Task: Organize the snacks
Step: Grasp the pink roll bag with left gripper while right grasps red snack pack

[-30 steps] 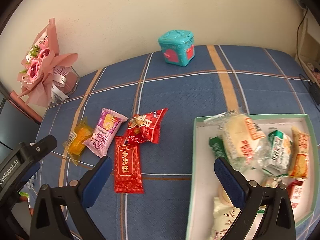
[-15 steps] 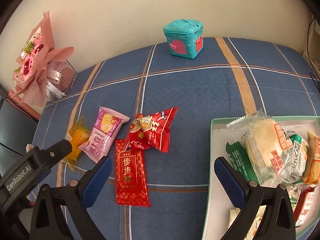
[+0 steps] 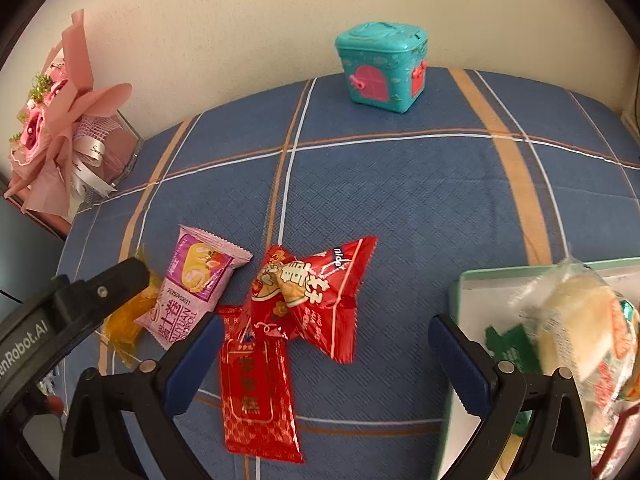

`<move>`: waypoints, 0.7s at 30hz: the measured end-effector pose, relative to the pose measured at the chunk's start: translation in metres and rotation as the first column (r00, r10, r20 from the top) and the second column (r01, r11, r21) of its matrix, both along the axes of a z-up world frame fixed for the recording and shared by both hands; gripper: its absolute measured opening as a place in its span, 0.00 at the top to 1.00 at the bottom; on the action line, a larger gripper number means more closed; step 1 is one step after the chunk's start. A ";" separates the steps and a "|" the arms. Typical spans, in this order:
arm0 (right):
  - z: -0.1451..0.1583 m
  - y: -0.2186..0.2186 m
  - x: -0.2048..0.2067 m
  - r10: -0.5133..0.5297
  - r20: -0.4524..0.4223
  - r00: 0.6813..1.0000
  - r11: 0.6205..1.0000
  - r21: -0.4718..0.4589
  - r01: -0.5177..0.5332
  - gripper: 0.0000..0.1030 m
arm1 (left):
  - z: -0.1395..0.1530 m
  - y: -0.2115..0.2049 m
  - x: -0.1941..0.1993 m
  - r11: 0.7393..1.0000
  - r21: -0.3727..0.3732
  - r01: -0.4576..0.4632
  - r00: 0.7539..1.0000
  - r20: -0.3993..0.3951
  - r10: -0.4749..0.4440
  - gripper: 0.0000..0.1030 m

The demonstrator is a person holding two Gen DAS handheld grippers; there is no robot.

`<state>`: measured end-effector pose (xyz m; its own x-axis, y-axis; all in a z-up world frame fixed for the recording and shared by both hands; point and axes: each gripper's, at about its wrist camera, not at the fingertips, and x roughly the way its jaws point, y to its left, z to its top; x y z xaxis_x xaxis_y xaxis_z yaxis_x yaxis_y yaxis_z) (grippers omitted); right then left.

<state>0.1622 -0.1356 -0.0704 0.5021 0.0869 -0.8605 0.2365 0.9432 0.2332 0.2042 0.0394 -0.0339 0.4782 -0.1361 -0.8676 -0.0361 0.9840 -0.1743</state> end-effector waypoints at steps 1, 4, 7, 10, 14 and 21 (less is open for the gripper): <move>-0.001 0.000 0.001 0.001 0.000 1.000 1.000 0.001 -0.001 0.00 | -0.001 -0.003 0.002 1.000 0.003 0.012 1.000 0.001 -0.012 0.18; -0.005 0.001 0.005 0.006 0.006 1.000 1.000 0.003 -0.006 0.03 | -0.007 -0.012 0.008 0.999 0.007 0.040 0.999 -0.002 -0.040 0.23; -0.008 0.001 0.011 0.007 0.010 1.000 1.000 -0.001 -0.007 0.08 | -0.016 -0.017 0.014 0.999 0.004 0.052 0.998 -0.020 -0.052 0.23; -0.010 0.000 0.014 0.009 0.010 1.000 1.000 -0.002 -0.009 0.13 | -0.025 -0.022 0.020 0.998 0.008 0.069 0.997 -0.032 -0.069 0.28; -0.016 0.000 0.016 0.012 0.000 1.000 1.000 -0.001 -0.012 0.22 | -0.035 -0.027 0.023 0.997 0.010 0.082 0.995 -0.051 -0.081 0.33; -0.022 0.002 0.016 0.018 -0.014 1.000 1.000 -0.021 -0.019 0.40 | -0.052 -0.030 0.026 0.998 0.012 0.068 0.993 -0.102 -0.067 0.48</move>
<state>0.1787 -0.1339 -0.0924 0.4882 0.0775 -0.8693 0.2222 0.9522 0.2097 0.2305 0.0095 -0.0855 0.3778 -0.1515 -0.9134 0.0140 0.9873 -0.1580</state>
